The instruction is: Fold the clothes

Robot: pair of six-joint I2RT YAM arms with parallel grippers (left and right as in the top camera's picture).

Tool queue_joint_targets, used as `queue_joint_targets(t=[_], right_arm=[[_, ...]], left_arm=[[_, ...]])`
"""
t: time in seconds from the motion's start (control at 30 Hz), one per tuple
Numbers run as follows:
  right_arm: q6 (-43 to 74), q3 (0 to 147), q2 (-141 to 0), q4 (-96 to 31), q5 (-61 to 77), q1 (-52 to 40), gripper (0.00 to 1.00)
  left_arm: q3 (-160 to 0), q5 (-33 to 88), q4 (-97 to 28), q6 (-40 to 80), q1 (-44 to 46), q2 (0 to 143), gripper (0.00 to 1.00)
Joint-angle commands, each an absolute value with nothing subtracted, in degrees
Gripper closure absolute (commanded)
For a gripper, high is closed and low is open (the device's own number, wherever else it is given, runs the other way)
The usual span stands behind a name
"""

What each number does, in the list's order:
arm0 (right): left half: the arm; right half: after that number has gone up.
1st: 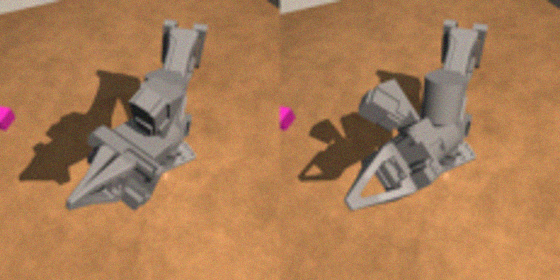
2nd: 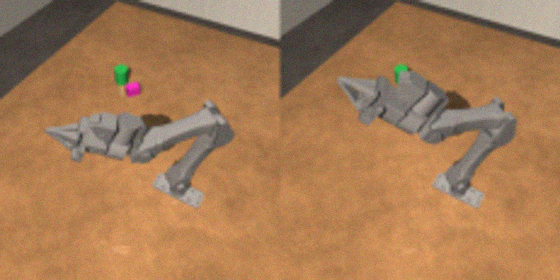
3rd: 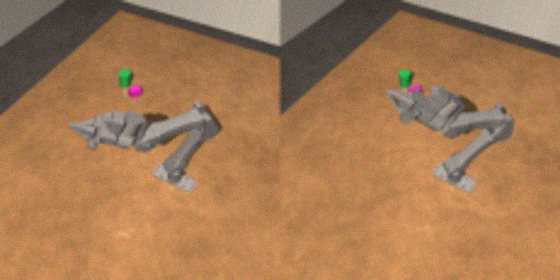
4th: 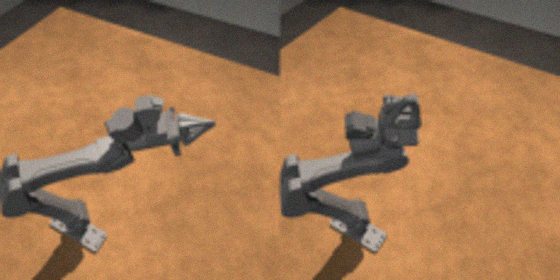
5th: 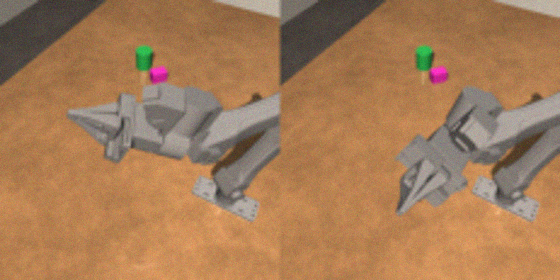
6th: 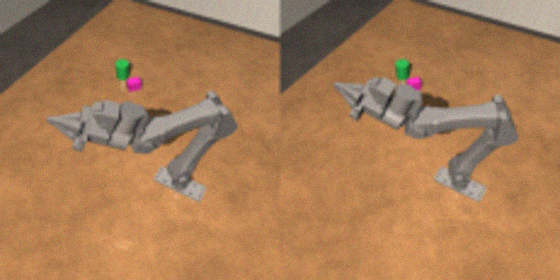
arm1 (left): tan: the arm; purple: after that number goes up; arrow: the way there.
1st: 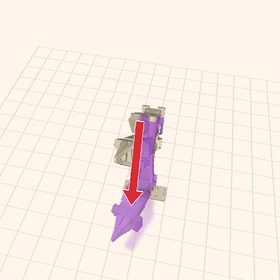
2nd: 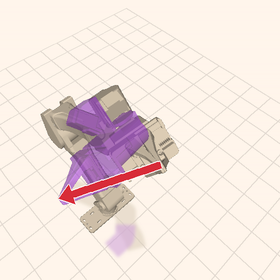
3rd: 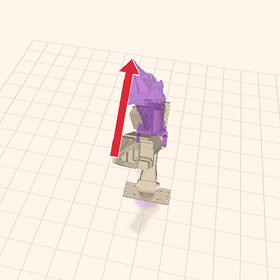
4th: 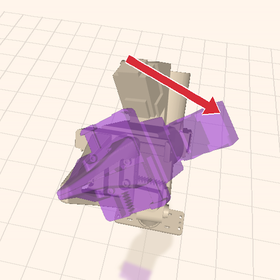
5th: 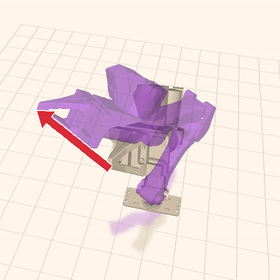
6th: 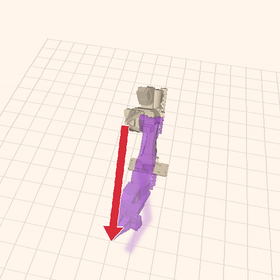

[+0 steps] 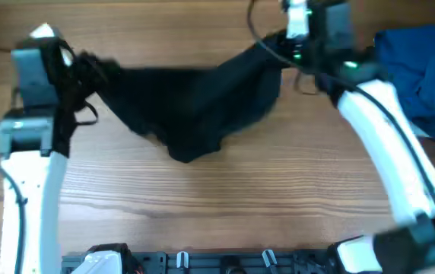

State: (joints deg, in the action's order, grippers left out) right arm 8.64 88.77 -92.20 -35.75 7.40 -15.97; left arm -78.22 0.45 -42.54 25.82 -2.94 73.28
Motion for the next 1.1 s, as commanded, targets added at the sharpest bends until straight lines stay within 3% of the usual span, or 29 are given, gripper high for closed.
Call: queue_joint_targets(t=[0.0,0.23,0.4,0.43,0.47,0.5,0.6,0.8,1.07], right_arm=[[7.86,89.03,-87.99,-42.26,6.33,-14.85,0.96],[12.78,85.67,-87.33,-64.01,5.82,-12.23,0.96],[15.68,74.74,-87.44,-69.52,8.54,-11.16,0.96],[16.03,72.1,-87.68,-69.12,9.52,-11.16,0.9],[16.93,69.95,-87.94,-68.75,9.67,-11.16,0.68],[16.93,68.18,-88.33,-68.12,9.87,-11.16,0.57],[16.93,66.15,-89.14,-66.39,9.87,-11.16,0.41],[16.6,67.05,-89.3,-52.07,10.35,-11.16,0.38],[15.0,67.05,-102.04,-41.76,15.62,-11.77,0.49]], left_arm=[[-89.8,1.08,-46.68,19.64,-1.96,70.48,0.96],[-91.96,1.04,-63.26,19.68,1.23,71.53,0.96],[-91.72,1.04,-75.79,19.7,3.68,79.07,0.96],[-91.72,1.02,-76.95,19.68,4.1,80.82,0.96],[-91.72,0.99,-77.43,19.66,4.43,82.48,0.96],[-91.72,1.02,-77.45,19.68,4.58,83.59,0.96],[-91.72,0.99,-76.97,19.66,4.78,86.46,0.96],[-91.72,0.99,-75.11,18.37,4.78,87.02,0.96],[-91.72,0.78,-73.45,18.39,4.78,87.02,0.96]])
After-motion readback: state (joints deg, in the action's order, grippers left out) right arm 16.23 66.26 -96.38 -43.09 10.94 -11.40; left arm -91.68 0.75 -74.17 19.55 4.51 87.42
